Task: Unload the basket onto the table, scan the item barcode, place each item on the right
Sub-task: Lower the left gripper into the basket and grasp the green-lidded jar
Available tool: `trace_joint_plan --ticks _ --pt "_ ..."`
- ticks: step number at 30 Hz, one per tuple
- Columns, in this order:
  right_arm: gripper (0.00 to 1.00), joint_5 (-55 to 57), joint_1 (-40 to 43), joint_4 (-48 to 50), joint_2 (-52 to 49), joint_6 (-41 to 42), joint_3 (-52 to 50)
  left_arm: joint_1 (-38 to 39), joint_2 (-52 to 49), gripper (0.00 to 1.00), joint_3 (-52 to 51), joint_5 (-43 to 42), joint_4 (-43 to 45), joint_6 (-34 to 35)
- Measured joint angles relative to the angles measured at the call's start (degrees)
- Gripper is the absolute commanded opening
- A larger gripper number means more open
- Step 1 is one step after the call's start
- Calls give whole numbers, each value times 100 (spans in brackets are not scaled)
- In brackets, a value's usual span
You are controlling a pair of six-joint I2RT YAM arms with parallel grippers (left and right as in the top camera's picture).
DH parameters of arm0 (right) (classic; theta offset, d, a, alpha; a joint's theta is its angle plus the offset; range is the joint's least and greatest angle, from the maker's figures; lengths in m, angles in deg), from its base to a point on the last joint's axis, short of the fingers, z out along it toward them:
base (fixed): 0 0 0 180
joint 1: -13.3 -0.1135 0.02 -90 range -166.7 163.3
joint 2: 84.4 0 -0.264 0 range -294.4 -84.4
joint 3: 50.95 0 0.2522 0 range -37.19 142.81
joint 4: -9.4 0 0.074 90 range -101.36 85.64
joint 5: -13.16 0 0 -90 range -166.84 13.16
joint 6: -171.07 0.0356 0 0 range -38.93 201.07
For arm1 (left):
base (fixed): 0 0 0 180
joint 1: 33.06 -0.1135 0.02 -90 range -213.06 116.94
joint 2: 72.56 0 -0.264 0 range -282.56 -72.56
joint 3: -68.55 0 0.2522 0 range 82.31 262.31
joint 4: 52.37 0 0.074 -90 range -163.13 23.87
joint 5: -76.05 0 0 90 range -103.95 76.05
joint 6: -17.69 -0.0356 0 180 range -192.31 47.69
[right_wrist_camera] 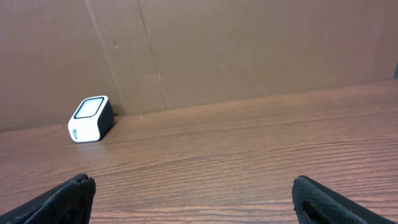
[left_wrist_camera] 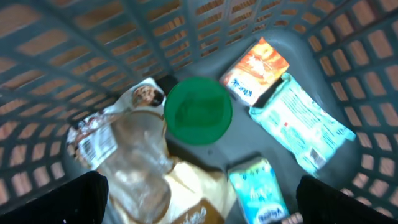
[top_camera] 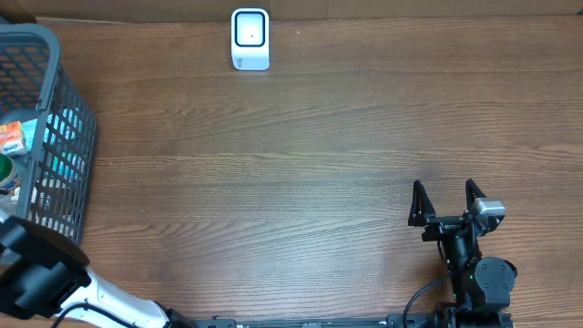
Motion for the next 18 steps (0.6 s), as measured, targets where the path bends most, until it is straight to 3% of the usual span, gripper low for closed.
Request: trace_joint_plan --ticks 18 --pt "100 -2 0 -2 0 -2 0 0 -1045 99 -7 494 940 -538"
